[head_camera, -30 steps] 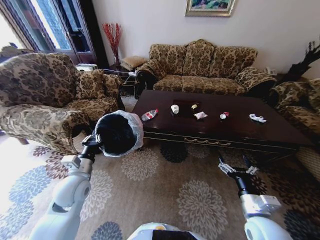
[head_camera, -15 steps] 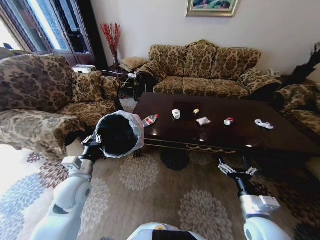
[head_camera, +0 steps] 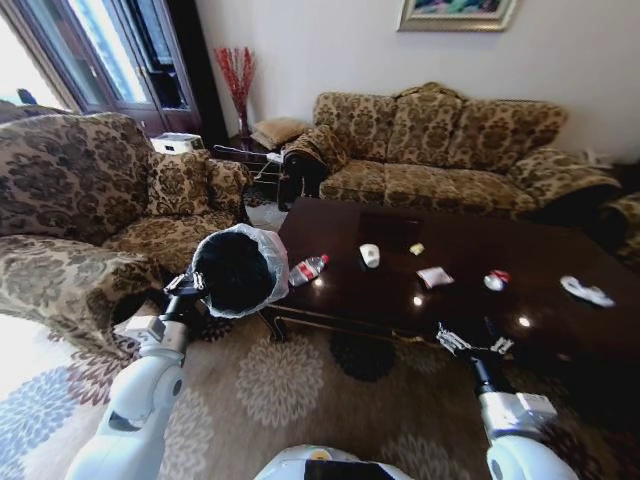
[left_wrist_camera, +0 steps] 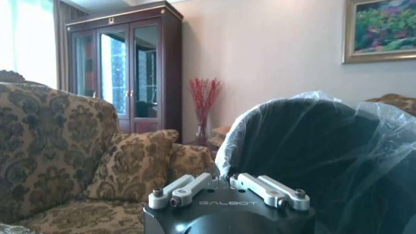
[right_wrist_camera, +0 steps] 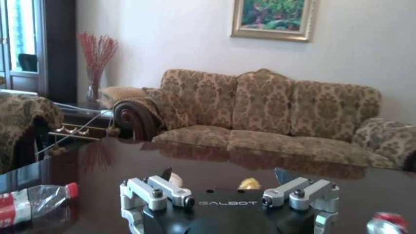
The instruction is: Move to the front of the table and place the trash on the table into the trash bin.
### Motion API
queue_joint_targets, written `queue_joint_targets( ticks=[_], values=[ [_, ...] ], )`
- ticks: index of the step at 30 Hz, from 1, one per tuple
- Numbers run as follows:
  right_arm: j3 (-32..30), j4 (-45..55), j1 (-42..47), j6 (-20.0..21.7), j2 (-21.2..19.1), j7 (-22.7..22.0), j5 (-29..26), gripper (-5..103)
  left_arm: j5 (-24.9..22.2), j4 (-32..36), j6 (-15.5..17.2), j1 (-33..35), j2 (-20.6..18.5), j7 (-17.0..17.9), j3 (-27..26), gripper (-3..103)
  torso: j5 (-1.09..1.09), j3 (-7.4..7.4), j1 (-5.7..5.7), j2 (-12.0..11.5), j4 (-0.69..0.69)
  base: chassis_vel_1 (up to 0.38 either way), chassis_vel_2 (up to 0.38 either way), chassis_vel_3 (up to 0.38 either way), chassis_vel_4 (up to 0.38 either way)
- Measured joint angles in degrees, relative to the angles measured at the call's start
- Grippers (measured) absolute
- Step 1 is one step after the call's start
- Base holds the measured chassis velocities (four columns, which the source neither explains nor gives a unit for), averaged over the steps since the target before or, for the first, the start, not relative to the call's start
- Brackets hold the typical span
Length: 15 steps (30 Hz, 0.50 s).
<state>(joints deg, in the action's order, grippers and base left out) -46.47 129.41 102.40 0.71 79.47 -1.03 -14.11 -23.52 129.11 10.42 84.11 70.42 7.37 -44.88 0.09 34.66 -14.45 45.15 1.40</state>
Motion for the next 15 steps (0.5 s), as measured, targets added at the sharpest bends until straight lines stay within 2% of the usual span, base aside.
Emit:
queue_joint_targets(
  ticks=[2, 5, 8, 12, 15],
  values=[
    [0.0, -0.4, 0.0, -0.1, 0.1, 0.3, 0.6, 100, 0.0, 0.0, 0.0, 0.2, 0.1, 0.0, 0.0, 3, -0.12, 0.01, -0.03, 0.0, -0.06, -0.2, 0.338, 0.342, -0.167],
    [0.1, -0.6, 0.0, -0.1, 0.1, 0.6, 1.4, 100, 0.3, 0.0, -0.6, 0.3, 0.2, 0.0, 0.1, 3, -0.05, 0.01, -0.05, 0.0, -0.02, -0.093, 0.311, 0.274, -0.076],
    [0.2, -0.7, -0.1, 0.0, 0.1, 0.7, 1.6, 100, 0.7, 0.0, -1.1, 0.5, 0.4, 0.1, 0.3, 3, -0.09, 0.02, -0.04, 0.0, 0.01, 0.007, 0.245, 0.143, 0.021],
    [0.5, -0.8, -0.2, 0.5, -0.6, 3.1, 2.0, 100, 1.2, 0.0, -1.5, 0.8, 0.7, 0.2, 0.4, 3, -0.07, -0.02, 0.04, 0.0, 0.0, 0.044, 0.071, 0.028, 0.054],
    [2.8, -1.7, -1.4, 1.6, -2.2, 5.9, 1.8, 100, 1.3, 0.0, -1.7, 0.7, 0.7, 0.4, 0.4, 3, -0.08, -0.04, 0.08, 0.0, -0.07, 0.024, -0.024, -0.024, 0.026]
  ],
)
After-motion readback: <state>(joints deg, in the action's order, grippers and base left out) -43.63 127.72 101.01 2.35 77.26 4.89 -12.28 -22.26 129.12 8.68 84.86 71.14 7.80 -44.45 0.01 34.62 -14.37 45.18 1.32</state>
